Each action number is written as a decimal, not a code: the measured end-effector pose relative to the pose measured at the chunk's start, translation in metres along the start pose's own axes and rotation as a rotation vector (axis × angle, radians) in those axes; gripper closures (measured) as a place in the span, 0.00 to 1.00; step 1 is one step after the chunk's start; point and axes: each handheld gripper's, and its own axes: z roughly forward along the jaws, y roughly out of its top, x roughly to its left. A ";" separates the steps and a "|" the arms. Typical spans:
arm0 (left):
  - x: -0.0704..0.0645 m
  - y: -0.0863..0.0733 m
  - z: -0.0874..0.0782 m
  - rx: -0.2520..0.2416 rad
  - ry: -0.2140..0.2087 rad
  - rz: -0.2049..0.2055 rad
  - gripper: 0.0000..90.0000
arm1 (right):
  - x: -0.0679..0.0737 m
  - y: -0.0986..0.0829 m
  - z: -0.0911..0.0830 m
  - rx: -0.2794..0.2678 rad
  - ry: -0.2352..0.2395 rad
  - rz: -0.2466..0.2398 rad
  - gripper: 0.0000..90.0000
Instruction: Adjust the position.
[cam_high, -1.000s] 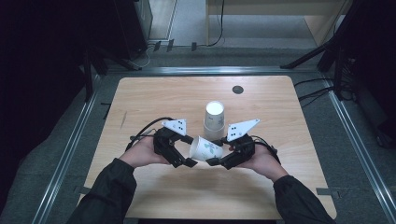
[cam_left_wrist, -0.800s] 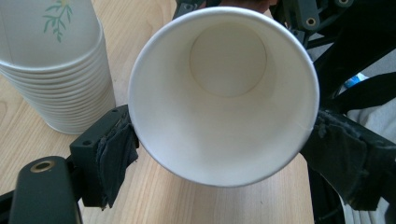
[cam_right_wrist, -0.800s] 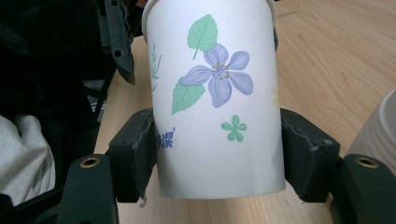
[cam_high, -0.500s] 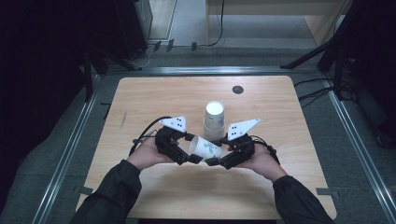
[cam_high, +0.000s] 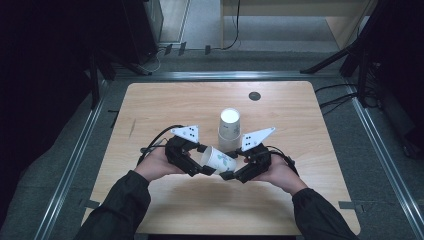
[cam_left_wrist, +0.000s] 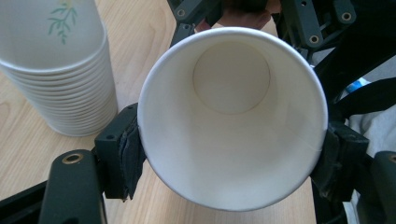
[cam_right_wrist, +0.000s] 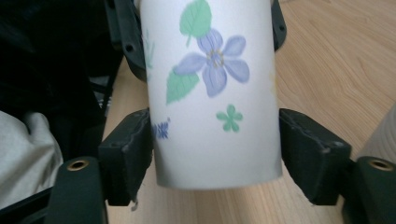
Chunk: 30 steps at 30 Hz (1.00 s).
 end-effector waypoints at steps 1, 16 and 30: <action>0.001 0.000 -0.001 0.005 0.000 -0.002 0.27 | 0.000 0.000 0.000 0.001 -0.002 0.002 0.29; -0.007 0.014 0.001 0.224 0.077 0.048 0.27 | 0.001 -0.003 0.013 0.089 -0.042 -0.031 0.29; -0.014 0.028 0.020 0.350 0.107 0.075 0.27 | 0.005 -0.004 0.026 0.138 -0.031 -0.054 0.32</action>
